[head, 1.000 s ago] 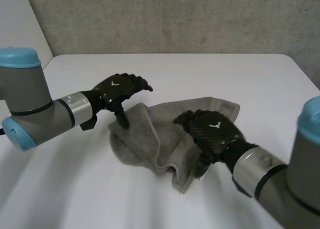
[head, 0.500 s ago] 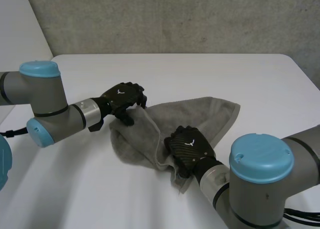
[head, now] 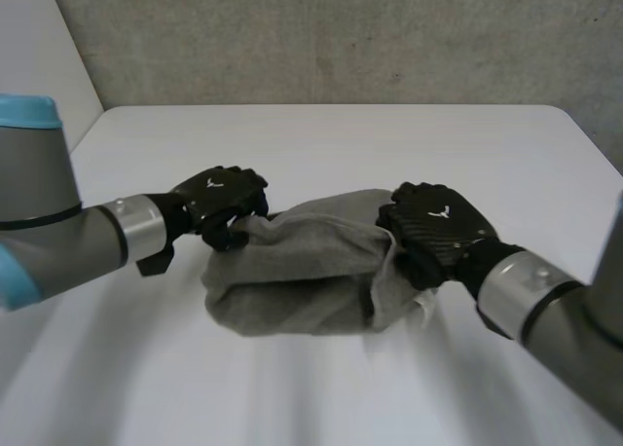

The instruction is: Fold the towel.

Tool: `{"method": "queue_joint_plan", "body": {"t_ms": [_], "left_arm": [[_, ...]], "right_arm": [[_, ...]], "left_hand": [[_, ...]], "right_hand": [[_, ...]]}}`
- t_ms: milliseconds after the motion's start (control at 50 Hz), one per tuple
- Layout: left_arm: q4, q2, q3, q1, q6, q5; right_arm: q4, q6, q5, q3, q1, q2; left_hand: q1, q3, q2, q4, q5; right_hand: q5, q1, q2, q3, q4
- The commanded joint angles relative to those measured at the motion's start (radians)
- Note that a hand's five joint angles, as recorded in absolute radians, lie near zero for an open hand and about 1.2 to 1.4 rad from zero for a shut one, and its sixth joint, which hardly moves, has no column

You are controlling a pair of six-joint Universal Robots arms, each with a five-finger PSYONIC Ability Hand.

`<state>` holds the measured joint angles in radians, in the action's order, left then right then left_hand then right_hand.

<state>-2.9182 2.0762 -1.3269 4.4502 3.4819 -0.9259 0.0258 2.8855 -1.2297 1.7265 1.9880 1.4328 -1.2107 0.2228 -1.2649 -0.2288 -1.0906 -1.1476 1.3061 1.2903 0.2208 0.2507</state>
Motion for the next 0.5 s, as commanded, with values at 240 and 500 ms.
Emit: {"method": "queue_joint_plan", "body": {"t_ms": [240, 500], "left_arm": [[0.024, -0.278, -0.195, 0.034, -0.191, -0.039], [-0.412, -0.339, 0.118, -0.075, -0.362, -0.424]], "right_arm": [[0.363, -0.474, 0.193, -0.218, -0.101, -0.072], [-0.450, -0.295, 0.150, -0.545, -0.012, -0.062]], "left_hand": [[-0.136, -0.048, -0.082, 0.054, -0.082], [-0.171, -0.048, -0.117, 0.054, -0.117]], "right_hand": [[-0.074, 0.090, 0.106, -0.046, -0.076], [-0.074, 0.090, 0.106, -0.046, -0.076]]}}
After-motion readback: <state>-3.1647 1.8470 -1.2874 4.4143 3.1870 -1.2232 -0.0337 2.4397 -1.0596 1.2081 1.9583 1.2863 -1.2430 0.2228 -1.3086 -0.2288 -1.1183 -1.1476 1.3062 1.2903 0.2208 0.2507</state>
